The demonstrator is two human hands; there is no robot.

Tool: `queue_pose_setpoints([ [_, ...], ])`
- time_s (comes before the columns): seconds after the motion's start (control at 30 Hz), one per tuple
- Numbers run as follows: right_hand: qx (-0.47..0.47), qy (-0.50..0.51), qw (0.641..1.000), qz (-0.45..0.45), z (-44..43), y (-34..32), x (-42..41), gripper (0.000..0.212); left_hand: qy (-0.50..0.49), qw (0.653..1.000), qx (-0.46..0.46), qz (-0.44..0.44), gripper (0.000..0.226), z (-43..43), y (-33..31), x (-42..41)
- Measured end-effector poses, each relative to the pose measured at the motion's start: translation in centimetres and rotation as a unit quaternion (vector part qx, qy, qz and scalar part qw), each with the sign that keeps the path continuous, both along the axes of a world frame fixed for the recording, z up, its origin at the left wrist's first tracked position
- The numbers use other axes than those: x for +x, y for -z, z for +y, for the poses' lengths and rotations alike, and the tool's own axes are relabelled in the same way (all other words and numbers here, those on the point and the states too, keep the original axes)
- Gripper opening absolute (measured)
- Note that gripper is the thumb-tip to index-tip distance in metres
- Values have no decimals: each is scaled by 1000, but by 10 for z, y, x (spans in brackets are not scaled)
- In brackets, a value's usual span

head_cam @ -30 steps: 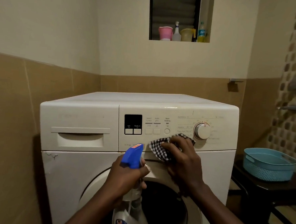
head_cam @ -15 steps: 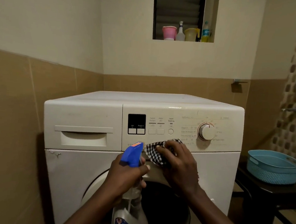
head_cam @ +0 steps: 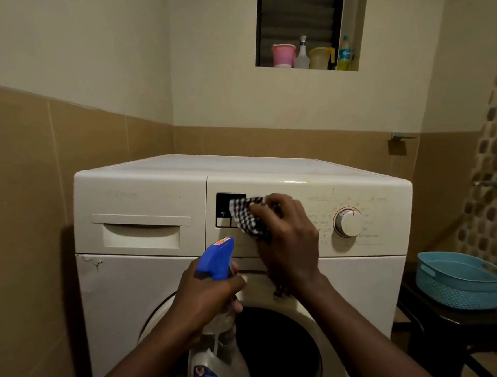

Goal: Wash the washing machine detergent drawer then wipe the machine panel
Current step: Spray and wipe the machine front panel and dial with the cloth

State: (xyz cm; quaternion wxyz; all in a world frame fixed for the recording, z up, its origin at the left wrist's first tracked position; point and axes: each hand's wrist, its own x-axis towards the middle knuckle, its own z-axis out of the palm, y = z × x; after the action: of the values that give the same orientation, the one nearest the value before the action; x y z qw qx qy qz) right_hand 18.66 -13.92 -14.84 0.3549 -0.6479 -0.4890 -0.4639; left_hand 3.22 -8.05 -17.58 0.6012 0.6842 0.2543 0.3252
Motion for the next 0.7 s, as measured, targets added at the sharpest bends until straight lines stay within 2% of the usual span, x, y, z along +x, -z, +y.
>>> queue_pose_setpoints([
  [0.07, -11, -8, 1000, -11, -7, 4, 7, 39, -14, 1000, -5, -16, 16, 2, 0, -1],
  [0.27, 54, 23, 996, 70, -9, -16, 17, 45, -23, 1000, 6, -8, 14, 7, -3, -14],
  [0.43, 13, 1, 1000, 9, 21, -29, -13, 33, -39, 999, -4, -12, 16, 11, -4, -13],
  [0.7, -35, -15, 999, -38, -5, 28, -1, 33, -33, 997, -41, -51, 17, 12, -1, -11],
])
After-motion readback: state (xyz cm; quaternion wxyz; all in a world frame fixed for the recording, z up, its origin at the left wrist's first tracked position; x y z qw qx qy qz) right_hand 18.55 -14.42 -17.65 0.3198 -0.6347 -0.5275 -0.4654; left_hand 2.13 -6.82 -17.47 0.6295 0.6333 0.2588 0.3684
